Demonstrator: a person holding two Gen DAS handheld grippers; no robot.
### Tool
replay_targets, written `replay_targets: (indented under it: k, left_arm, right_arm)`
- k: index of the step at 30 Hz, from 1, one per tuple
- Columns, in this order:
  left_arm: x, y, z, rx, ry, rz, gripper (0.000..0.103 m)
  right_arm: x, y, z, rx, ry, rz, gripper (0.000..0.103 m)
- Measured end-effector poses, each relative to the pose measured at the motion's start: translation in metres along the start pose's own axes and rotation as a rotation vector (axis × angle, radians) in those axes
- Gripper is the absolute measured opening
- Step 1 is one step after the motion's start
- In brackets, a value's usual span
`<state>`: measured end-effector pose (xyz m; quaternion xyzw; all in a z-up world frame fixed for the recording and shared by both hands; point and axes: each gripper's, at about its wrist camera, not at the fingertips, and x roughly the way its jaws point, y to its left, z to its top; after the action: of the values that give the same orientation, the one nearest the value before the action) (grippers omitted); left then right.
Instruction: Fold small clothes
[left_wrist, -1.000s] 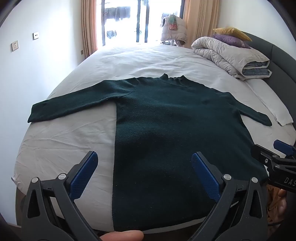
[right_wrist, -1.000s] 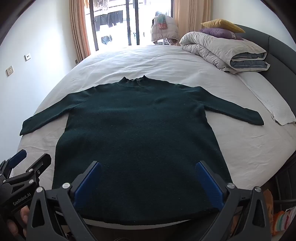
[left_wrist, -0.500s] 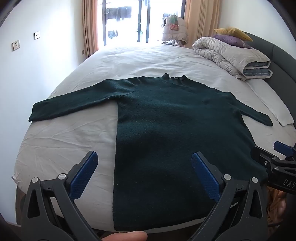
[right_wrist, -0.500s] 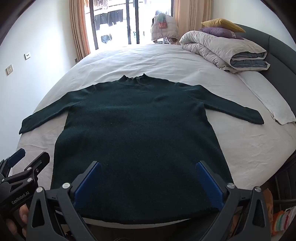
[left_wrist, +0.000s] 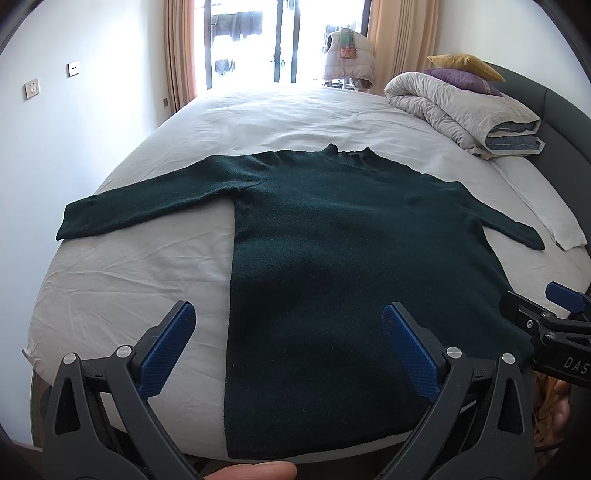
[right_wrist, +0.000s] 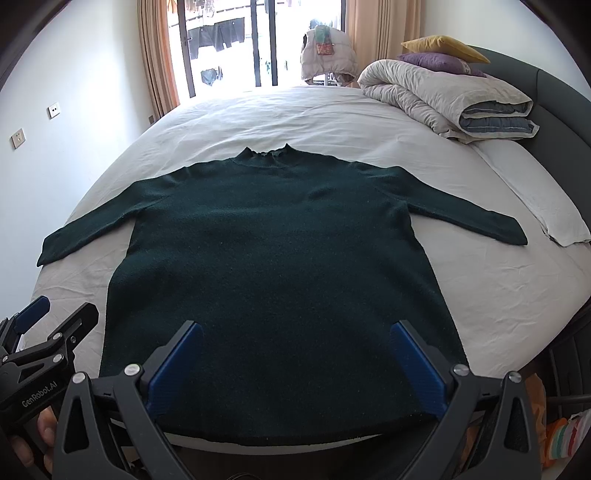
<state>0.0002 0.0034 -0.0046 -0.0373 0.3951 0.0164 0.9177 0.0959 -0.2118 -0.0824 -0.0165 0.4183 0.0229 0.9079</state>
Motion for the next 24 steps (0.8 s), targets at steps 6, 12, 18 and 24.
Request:
replay_targets:
  k: [6,12,18,24]
  left_arm:
    - [0.0013,0.0015,-0.0028,-0.001,0.0,0.001,0.103]
    - [0.0013,0.0013,-0.0025,-0.002,0.0,0.001,0.103]
    - [0.0013,0.0015,-0.0025,-0.002,0.001,0.0,0.103]
    - [0.0034,0.0014,-0.0051,-0.002,0.001,0.002,0.103]
  right_arm:
    - [0.0005,-0.0004,-0.0001,-0.001,0.001,-0.001,0.103]
    - [0.0003,0.0006,0.0013,-0.002,0.001,-0.001,0.103]
    - [0.0024,-0.0004,-0.0051,-0.001,0.005,-0.001,0.103]
    - [0.003,-0.0004,-0.007,-0.001,0.007,0.0,0.103]
